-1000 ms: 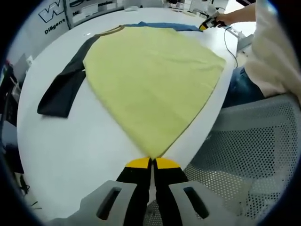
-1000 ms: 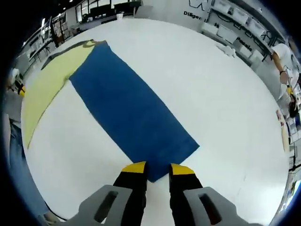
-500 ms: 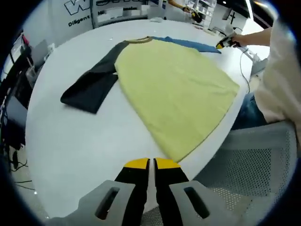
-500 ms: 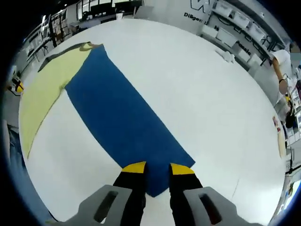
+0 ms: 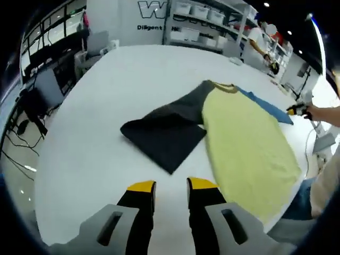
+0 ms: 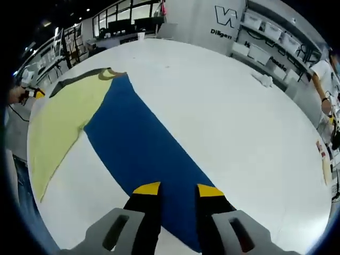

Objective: Fold the garment on the visible template until the final outline fits inside the template.

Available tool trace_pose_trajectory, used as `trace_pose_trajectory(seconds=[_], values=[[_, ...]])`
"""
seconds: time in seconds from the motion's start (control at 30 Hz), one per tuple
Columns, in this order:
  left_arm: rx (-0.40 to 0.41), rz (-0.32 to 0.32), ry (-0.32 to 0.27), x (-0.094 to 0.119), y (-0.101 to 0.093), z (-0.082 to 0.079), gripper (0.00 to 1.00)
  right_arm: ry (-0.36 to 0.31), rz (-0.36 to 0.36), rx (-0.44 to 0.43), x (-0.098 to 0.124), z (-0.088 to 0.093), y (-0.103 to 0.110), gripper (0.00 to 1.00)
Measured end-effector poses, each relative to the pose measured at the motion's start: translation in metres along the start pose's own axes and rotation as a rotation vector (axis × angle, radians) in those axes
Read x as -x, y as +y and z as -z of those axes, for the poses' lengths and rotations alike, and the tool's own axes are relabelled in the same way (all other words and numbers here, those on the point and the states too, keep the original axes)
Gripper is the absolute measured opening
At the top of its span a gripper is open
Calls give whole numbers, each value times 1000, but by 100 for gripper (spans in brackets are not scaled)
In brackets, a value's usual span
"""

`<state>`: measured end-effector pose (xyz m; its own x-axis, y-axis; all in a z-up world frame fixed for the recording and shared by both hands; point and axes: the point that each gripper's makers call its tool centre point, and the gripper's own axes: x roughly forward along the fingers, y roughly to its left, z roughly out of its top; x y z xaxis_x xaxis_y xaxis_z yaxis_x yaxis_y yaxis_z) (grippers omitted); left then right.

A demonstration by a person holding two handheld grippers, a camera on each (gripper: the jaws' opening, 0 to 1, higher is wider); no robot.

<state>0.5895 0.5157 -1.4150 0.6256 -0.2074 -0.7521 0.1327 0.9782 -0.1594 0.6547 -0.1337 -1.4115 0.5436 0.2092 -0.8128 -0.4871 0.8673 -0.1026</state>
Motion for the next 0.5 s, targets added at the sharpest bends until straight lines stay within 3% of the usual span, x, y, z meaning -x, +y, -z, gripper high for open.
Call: trace_pose_trajectory(seconds=[0.1, 0.27, 0.33, 0.43, 0.5], values=[[92, -7, -28, -11, 10, -17, 25, 1, -14, 6, -2, -1, 7, 18], [112, -49, -30, -30, 36, -35, 31, 0, -28, 13, -6, 2, 16, 18], [177, -31, -42, -35, 38, -42, 31, -2, -38, 17, -6, 2, 20, 18], [210, -23, 10, -46, 42, -37, 31, 4, -47, 27, -7, 2, 25, 18], [185, -29, 45, -49, 43, -31, 26, 4, -48, 30, -8, 2, 24, 18]])
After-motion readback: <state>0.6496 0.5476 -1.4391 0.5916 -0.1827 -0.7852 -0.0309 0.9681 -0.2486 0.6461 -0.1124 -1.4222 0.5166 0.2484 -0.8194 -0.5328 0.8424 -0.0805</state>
